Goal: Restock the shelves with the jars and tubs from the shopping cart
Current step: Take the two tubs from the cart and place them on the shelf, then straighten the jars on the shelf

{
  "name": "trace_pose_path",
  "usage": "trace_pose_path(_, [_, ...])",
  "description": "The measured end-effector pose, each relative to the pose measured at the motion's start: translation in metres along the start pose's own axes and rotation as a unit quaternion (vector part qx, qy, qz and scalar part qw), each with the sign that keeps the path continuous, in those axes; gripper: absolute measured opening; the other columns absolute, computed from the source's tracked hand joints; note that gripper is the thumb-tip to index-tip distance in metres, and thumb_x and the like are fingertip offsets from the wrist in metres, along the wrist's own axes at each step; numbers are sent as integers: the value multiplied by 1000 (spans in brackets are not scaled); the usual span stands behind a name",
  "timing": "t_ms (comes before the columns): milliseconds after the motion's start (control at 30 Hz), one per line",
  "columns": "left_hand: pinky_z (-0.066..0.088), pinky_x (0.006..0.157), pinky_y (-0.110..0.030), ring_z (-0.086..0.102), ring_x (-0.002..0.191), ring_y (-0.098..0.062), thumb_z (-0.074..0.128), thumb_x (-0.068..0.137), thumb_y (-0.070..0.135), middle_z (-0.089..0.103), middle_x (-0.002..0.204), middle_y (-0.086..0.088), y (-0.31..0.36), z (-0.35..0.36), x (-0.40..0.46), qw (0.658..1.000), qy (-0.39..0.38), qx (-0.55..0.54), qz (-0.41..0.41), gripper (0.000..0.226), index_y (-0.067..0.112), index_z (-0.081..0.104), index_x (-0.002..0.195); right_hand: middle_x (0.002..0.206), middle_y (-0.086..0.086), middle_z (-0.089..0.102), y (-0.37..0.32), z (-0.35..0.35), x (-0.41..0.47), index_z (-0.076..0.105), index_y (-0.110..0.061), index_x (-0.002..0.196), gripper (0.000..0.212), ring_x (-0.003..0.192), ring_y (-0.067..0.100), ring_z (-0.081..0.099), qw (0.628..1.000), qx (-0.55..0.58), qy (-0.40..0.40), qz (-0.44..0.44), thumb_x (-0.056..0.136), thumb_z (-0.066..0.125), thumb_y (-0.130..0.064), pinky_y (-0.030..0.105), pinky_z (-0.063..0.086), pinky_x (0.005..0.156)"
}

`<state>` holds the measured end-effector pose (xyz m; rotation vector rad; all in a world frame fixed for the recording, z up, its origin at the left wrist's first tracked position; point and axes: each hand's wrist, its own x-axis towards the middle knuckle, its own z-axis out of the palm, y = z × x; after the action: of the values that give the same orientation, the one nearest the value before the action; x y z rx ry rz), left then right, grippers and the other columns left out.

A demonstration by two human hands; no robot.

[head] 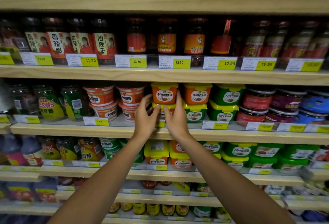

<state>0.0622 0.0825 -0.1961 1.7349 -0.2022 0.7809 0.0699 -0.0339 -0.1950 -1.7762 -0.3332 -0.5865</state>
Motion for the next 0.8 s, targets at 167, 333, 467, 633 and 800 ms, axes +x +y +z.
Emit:
trace_pose_path(167, [47,102,-21,54,127,-2,69,92,13,58,137,5,8,-3,-17,1000,4,14,11,55,21,47,142,159,-6,40,-4,-26,-17,19,-30,161,79,141,5,42,999,33,-31,20,98,66,-20,29,41,114])
trace_pose_path(333, [50,102,-32,57,122,-8,65,94,7,58,128,10,21,-7,-31,994,-15,61,92,38,21,59,129,141,-11,55,-3,-67,-30,43,-26,150,57,127,-2,54,999,33,-3,10,99,65,-14,17,47,104])
trace_pose_path(467, [50,103,-42,56,124,-10,63,93,2,59,127,9,24,-3,-28,991,-54,73,99,36,20,63,124,128,-7,59,-1,-79,-12,51,-26,136,45,116,6,59,1000,5,-1,20,97,66,-11,26,51,101])
trace_pose_path(633, [50,103,-42,56,124,-10,63,93,3,59,128,13,35,-5,-30,991,-71,75,84,38,24,62,124,128,-4,60,-10,-78,-4,50,-24,136,47,117,9,60,998,23,-46,32,95,68,-9,28,52,102])
trace_pose_path(800, [51,101,-40,57,124,-9,64,94,3,59,128,16,59,-23,-31,989,-80,71,102,37,24,63,124,121,-5,64,-29,-87,-14,55,-27,130,40,111,3,62,998,23,-41,30,97,66,-7,19,52,91])
